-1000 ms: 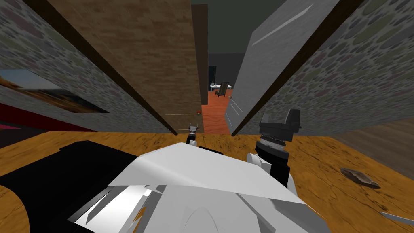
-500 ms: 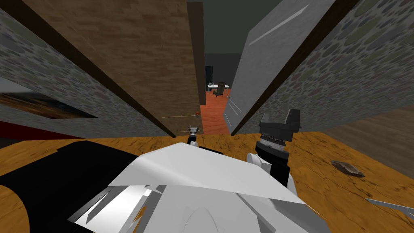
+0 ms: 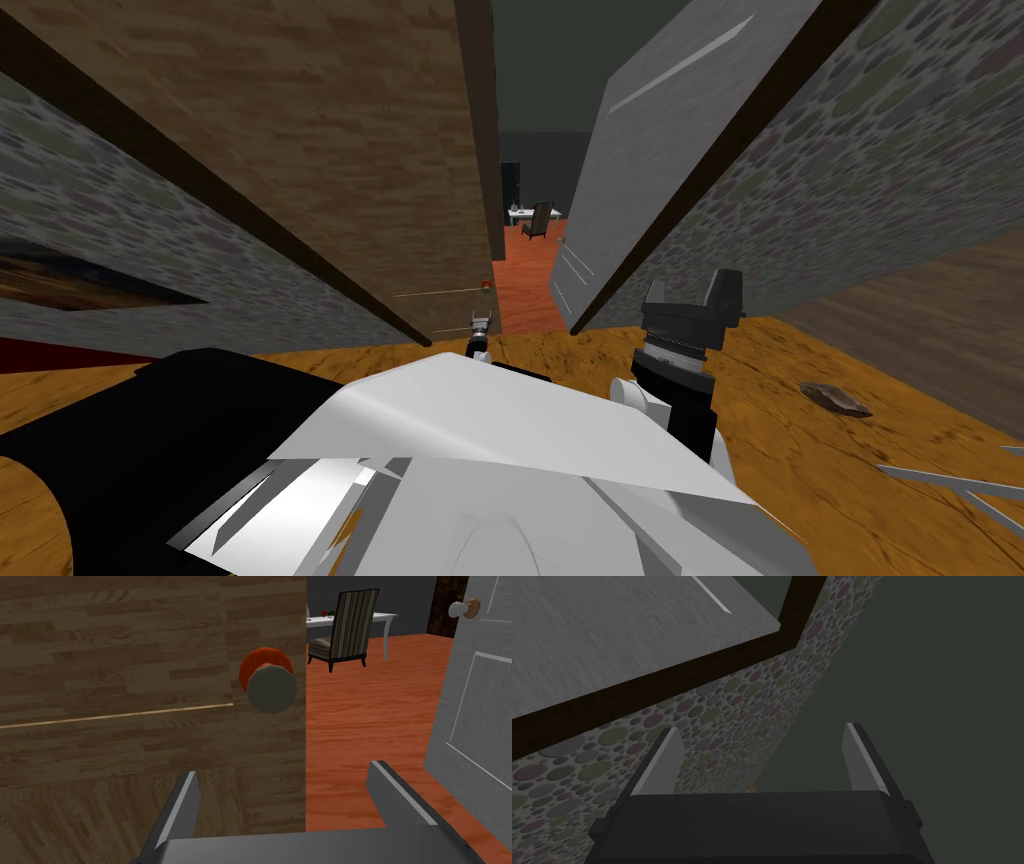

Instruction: Push the door open

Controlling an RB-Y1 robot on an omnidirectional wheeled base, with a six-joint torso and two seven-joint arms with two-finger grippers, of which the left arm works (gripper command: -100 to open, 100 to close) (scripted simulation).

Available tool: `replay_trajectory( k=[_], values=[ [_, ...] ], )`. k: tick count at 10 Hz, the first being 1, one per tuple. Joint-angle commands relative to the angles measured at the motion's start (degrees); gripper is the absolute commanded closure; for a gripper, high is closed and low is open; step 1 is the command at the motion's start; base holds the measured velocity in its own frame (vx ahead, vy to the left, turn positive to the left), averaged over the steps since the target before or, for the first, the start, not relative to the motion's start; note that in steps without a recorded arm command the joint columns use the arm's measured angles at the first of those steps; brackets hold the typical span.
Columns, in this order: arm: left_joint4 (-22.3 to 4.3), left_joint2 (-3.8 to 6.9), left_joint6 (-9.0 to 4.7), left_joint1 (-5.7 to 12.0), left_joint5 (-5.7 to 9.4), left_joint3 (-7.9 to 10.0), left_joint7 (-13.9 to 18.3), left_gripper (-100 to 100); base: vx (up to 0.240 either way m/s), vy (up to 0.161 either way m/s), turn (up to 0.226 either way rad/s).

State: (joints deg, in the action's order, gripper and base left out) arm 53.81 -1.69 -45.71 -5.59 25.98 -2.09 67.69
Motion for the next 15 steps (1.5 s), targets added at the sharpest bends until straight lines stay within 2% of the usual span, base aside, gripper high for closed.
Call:
replay_trajectory(
  k=[1, 4, 6, 8, 10, 11, 12, 15],
  values=[
    [-0.27, 1.7, -0.17, 0.08, 0.09, 0.16, 0.15, -100, 0.115, 0.069, -0.024],
    [-0.74, 3.14, -0.45, 0.21, 0.24, 0.42, 0.4, -100, 0.194, 0.052, -0.026],
    [-1.09, 3.38, -0.66, 0.31, 0.36, 0.61, 0.6, -100, 0.206, 0.059, -0.029],
    [-1.43, 2.97, -0.87, 0.41, 0.47, 0.8, 0.78, -100, 0.186, 0.047, -0.021],
    [-1.81, 1.6, -1.1, 0.52, 0.6, 1.02, 0.99, -100, 0.215, 0.047, -0.032],
    [-1.76, 2.03, -1.02, 0.56, 0.57, 0.98, 0.91, -100, 0.103, 0.016, -0.006],
    [-1.76, 2.03, -1.02, 0.56, 0.57, 0.98, 0.91, 100, -0.016, -0.003, -0.003],
    [-1.76, 2.03, -1.02, 0.56, 0.57, 0.98, 0.91, 100, -0.027, -0.006, -0.004]
  ],
)
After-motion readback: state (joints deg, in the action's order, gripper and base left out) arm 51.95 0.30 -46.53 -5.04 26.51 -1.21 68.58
